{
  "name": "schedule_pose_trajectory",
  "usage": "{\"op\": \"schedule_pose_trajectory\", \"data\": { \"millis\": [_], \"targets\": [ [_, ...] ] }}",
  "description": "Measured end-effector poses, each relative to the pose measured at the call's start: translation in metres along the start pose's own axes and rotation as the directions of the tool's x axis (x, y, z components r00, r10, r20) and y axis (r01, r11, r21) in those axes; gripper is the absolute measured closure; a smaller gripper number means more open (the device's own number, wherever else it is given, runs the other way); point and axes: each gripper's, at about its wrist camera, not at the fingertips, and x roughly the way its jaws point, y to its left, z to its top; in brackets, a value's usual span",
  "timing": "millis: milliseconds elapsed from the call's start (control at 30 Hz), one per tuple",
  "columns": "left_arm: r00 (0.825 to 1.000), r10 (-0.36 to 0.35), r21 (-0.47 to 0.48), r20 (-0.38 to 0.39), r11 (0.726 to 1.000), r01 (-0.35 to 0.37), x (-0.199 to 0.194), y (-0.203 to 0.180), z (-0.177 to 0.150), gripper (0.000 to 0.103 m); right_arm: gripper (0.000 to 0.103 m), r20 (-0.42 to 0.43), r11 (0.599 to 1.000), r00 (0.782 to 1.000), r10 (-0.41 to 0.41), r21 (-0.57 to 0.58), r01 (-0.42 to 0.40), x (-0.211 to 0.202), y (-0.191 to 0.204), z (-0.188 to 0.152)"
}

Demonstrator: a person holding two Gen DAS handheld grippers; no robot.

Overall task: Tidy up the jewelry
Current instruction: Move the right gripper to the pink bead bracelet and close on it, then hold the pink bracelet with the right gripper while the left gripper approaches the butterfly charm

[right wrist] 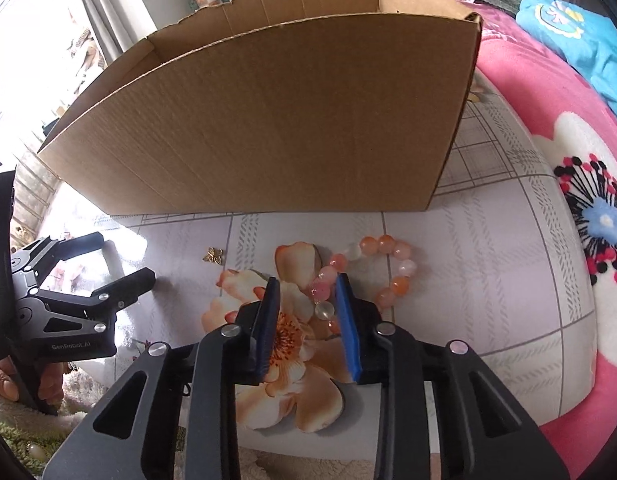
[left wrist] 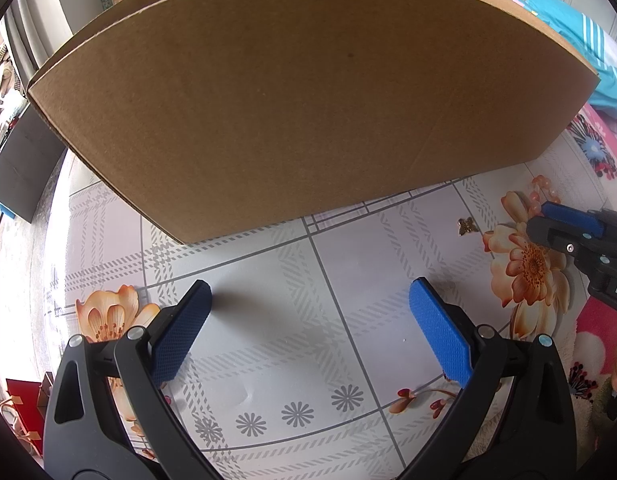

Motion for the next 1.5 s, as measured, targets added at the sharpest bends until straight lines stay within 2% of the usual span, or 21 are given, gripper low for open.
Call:
{"op": "schedule_pose_trajectory", "data": {
  "millis": [267,400,700,800,933,1500],
  "targets": [
    [1.000,0.000,-0.001,0.000,1.000,0.000,0.000,0.000,0.000,0.007,0.087,0.000,0.992,0.994,-0.108,-0.069,0.108,0.000,0.015,-0.007],
    [1.000,0.000,0.000,0.002,1.000,0.000,0.000,0.000,0.000,0.007,0.093,-0.010,0.993,0.994,-0.108,-0.049,0.107,0.003,0.023,-0.007],
    [1.000,0.000,0.000,0.002,1.000,0.000,0.000,0.001,0.000,0.007,0.093,-0.018,0.996,0.996,-0.092,0.016,0.093,-0.001,0.017,-0.009],
    [1.000,0.000,0.001,0.002,1.000,0.000,0.000,0.001,0.000,0.007,0.093,-0.017,0.996,0.996,-0.088,0.024,0.089,0.000,0.016,-0.011],
    [1.000,0.001,-0.001,0.002,1.000,-0.001,0.000,0.001,0.000,0.007,0.093,-0.015,0.996,0.997,-0.079,0.033,0.080,0.000,-0.004,-0.006],
    [1.000,0.000,0.001,0.002,1.000,0.000,0.000,0.002,0.000,0.007,0.093,-0.007,0.997,0.998,-0.068,0.043,0.069,0.000,-0.014,-0.007]
  ]
}}
